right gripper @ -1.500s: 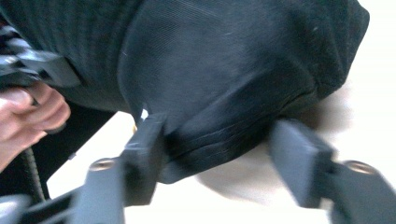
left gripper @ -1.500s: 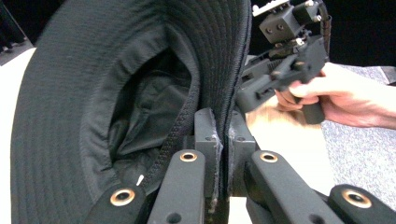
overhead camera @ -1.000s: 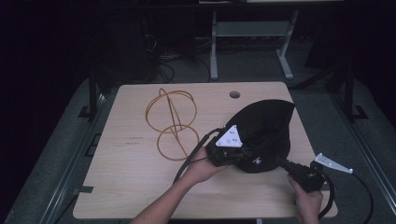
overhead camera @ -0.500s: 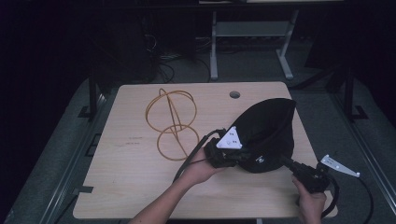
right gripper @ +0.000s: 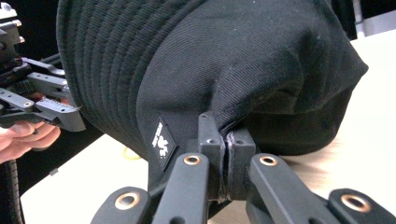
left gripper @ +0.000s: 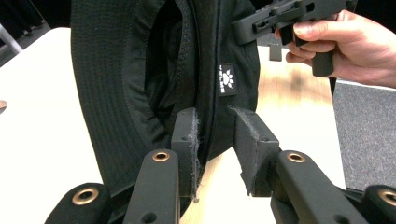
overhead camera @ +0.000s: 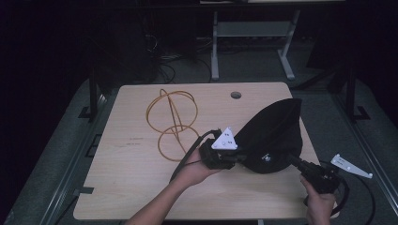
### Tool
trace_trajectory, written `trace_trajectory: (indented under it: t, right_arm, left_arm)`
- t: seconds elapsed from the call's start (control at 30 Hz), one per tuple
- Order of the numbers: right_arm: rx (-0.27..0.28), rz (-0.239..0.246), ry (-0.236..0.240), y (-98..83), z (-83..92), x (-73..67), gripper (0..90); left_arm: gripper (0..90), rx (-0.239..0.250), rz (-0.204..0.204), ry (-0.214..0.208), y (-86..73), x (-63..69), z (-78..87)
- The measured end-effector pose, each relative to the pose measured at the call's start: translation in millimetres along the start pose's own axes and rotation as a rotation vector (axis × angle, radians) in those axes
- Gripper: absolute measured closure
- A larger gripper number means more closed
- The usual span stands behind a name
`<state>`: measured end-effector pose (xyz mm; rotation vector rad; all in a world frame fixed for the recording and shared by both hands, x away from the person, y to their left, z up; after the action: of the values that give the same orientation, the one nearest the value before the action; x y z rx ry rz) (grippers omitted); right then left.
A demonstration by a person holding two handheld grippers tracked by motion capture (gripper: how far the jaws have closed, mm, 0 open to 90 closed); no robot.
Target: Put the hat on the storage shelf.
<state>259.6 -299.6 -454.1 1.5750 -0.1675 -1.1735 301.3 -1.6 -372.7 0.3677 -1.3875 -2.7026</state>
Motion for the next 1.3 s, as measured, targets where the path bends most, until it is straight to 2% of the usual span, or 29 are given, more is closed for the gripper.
trace_trajectory:
  t: [0.27,0.53,0.77,0.8,1.0,1.3]
  right_arm:
    - [-0.013,0.047,0.002,12.1,1.5,-7.9,87.8]
    - [-0.021,0.077,0.002,20.6,1.5,-13.6,87.8]
    - [-0.029,0.104,-0.003,28.8,2.7,-15.6,87.8]
    - [-0.029,0.106,-0.004,30.3,3.3,-16.2,87.8]
    - [-0.031,0.126,-0.012,41.6,8.1,-21.1,87.8]
    - [-0.050,0.202,-0.031,64.7,9.1,-32.9,87.9]
  left_arm:
    - [68.6,-0.006,0.002,0.004,-5.5,-0.7,7.7]
    - [68.2,0.002,0.002,0.009,-9.1,-0.1,11.2]
    - [65.1,-0.014,0.009,0.015,-16.2,-0.2,13.8]
    - [65.1,-0.016,-0.001,0.017,-17.3,0.2,14.1]
    - [64.8,-0.020,-0.002,0.020,-19.7,1.7,17.5]
    - [64.0,-0.026,0.003,0.028,-29.5,4.2,23.4]
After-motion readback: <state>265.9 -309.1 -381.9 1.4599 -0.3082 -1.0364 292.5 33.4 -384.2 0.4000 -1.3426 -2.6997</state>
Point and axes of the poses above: each handheld gripper's, and its own axes: z roughly backward along the jaws, y roughly out of its top, x roughly to its right, the point moved 3 cm from there along -z, roughly forward along the jaws, and after that the axes turned 8 degrees about -z, right-handed, at the moved point
